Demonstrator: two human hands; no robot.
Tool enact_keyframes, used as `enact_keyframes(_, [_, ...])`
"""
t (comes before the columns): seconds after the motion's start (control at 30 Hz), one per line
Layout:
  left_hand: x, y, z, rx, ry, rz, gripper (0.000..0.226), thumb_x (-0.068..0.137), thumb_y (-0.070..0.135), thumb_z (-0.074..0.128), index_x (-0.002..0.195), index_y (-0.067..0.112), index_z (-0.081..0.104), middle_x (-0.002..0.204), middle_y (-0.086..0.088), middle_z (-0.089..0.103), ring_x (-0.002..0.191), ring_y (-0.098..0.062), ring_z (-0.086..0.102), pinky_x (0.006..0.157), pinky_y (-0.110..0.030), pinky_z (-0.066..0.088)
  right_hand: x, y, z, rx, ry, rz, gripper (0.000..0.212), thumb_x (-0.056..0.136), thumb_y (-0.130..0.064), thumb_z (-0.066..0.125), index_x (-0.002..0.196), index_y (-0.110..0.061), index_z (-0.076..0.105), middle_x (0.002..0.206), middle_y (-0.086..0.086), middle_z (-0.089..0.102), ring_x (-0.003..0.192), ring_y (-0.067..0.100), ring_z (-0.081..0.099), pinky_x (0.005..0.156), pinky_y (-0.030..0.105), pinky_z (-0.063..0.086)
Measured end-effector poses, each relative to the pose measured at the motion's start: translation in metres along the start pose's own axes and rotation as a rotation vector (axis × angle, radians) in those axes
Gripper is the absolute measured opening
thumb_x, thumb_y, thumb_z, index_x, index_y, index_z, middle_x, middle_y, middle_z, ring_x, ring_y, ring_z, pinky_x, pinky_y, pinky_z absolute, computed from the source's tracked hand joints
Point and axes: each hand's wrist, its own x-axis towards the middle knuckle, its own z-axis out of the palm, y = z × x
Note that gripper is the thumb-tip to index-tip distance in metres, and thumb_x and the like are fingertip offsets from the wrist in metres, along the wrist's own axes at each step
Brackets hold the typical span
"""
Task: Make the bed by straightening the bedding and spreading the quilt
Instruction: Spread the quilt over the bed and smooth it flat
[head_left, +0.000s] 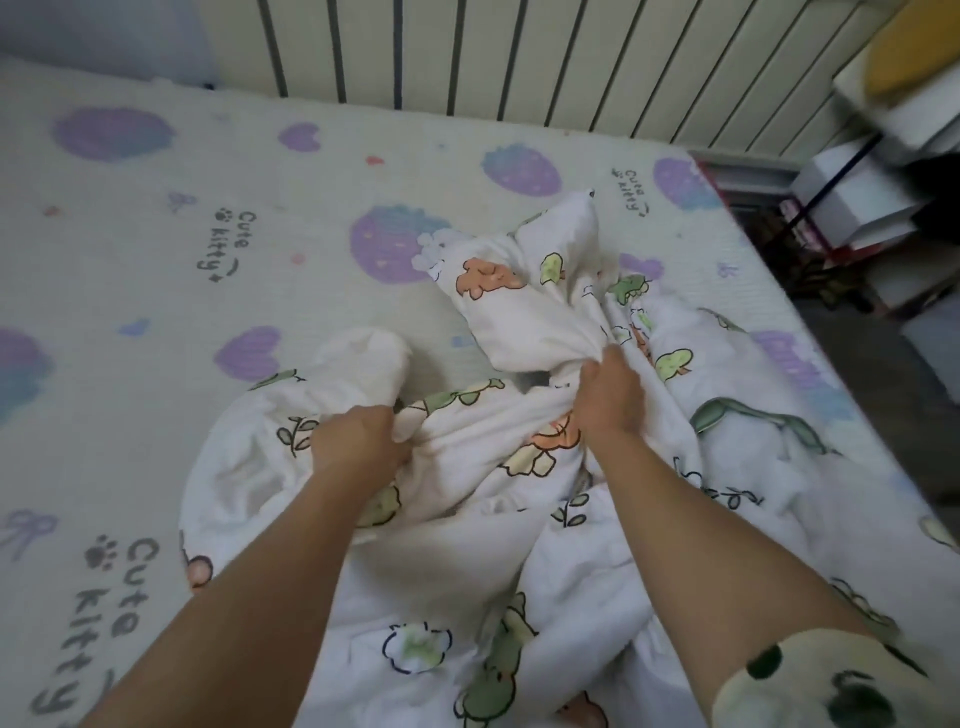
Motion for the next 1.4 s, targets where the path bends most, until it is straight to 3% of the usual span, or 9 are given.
enact_keyframes(0.33, [-0.039, -0.079, -0.129, -0.105, 0.463, -0.167, 0.037, 0.09, 0.048, 0.047, 0.091, 0.014, 0.062, 0.082, -0.012, 0.062, 0.077, -0.034, 0.06, 0.065, -0.032, 0.038, -0.042, -0.08, -0.073, 0.228, 0.101, -0.058, 0.029, 0.098, -0.018, 0.035, 0.12, -0.004, 0.047, 0.112, 0.022, 0.058, 0.101, 0.037, 0.057, 0.07, 0.034, 0.033])
enact_keyframes(0.57, [-0.107, -0.152, -0.104, -0.294, 0.226, 0.109, 0.039, 0.067, 0.037, 0.069, 0.091, 0.007, 0.068, 0.094, -0.01, 0.066, 0.094, -0.032, 0.059, 0.08, -0.033, 0.046, -0.107, -0.1, -0.045, 0.408, -0.145, -0.007, 0.031, 0.098, -0.01, 0.035, 0.124, 0.0, 0.048, 0.125, 0.022, 0.055, 0.11, 0.033, 0.053, 0.083, 0.028, 0.039])
enact_keyframes(0.73, [-0.141, -0.175, -0.076, -0.484, -0.18, 0.07, 0.03, 0.051, 0.042, 0.057, 0.058, 0.015, 0.048, 0.056, 0.002, 0.049, 0.061, -0.02, 0.051, 0.053, -0.027, 0.037, -0.147, -0.106, -0.02, 0.526, -0.206, 0.109, 0.041, 0.097, -0.01, 0.036, 0.137, -0.004, 0.043, 0.136, 0.017, 0.05, 0.122, 0.031, 0.048, 0.102, 0.034, 0.04])
enact_keyframes(0.83, [-0.154, -0.182, -0.067, -0.524, -0.277, 0.13, 0.031, 0.053, 0.046, 0.059, 0.069, 0.019, 0.056, 0.07, 0.006, 0.058, 0.073, -0.017, 0.058, 0.063, -0.027, 0.042, -0.164, -0.109, -0.012, 0.519, -0.238, 0.176, 0.036, 0.094, -0.011, 0.037, 0.128, -0.004, 0.047, 0.126, 0.013, 0.055, 0.114, 0.031, 0.052, 0.097, 0.04, 0.045])
enact_keyframes(0.93, [-0.156, -0.182, -0.07, -0.494, -0.331, 0.213, 0.054, 0.068, 0.065, 0.062, 0.107, 0.028, 0.061, 0.109, 0.007, 0.063, 0.103, -0.015, 0.057, 0.085, -0.028, 0.043, -0.174, -0.112, -0.007, 0.425, -0.25, 0.185, 0.022, 0.089, -0.004, 0.036, 0.096, -0.018, 0.053, 0.093, 0.002, 0.048, 0.093, 0.02, 0.045, 0.076, 0.029, 0.046])
enact_keyframes(1.0, [-0.152, -0.18, -0.069, -0.58, -0.386, 0.187, 0.063, 0.082, 0.074, 0.044, 0.123, 0.028, 0.058, 0.13, 0.004, 0.057, 0.119, -0.018, 0.05, 0.1, -0.032, 0.037, -0.174, -0.109, -0.003, 0.368, -0.276, 0.199, 0.016, 0.082, -0.008, 0.038, 0.09, -0.017, 0.048, 0.091, 0.005, 0.044, 0.086, 0.02, 0.043, 0.078, 0.036, 0.05])
enact_keyframes(1.13, [-0.136, -0.18, -0.063, -0.722, -0.332, 0.044, 0.076, 0.092, 0.067, 0.019, 0.13, 0.013, 0.057, 0.14, -0.012, 0.05, 0.129, -0.028, 0.045, 0.106, -0.037, 0.031, -0.181, -0.121, 0.001, 0.328, -0.29, 0.198, 0.035, 0.089, -0.011, 0.045, 0.123, -0.009, 0.041, 0.113, 0.011, 0.05, 0.104, 0.028, 0.053, 0.082, 0.033, 0.044])
enact_keyframes(1.27, [-0.102, -0.183, -0.04, -0.69, -0.082, -0.017, 0.054, 0.084, 0.06, 0.041, 0.07, 0.011, 0.06, 0.087, -0.01, 0.06, 0.087, -0.029, 0.057, 0.072, -0.034, 0.043, -0.169, -0.133, 0.022, 0.328, -0.276, 0.083, 0.059, 0.092, -0.027, 0.053, 0.144, -0.01, 0.029, 0.14, 0.014, 0.044, 0.124, 0.033, 0.047, 0.099, 0.038, 0.043])
enact_keyframes(1.4, [-0.07, -0.177, -0.012, -0.866, -0.051, -0.122, 0.047, 0.09, 0.051, 0.051, 0.122, 0.017, 0.056, 0.138, -0.011, 0.039, 0.129, -0.026, 0.039, 0.109, -0.039, 0.032, -0.149, -0.145, 0.05, 0.447, -0.442, 0.072, 0.078, 0.089, -0.046, 0.058, 0.15, -0.016, 0.02, 0.149, 0.009, 0.036, 0.134, 0.028, 0.038, 0.098, 0.032, 0.035])
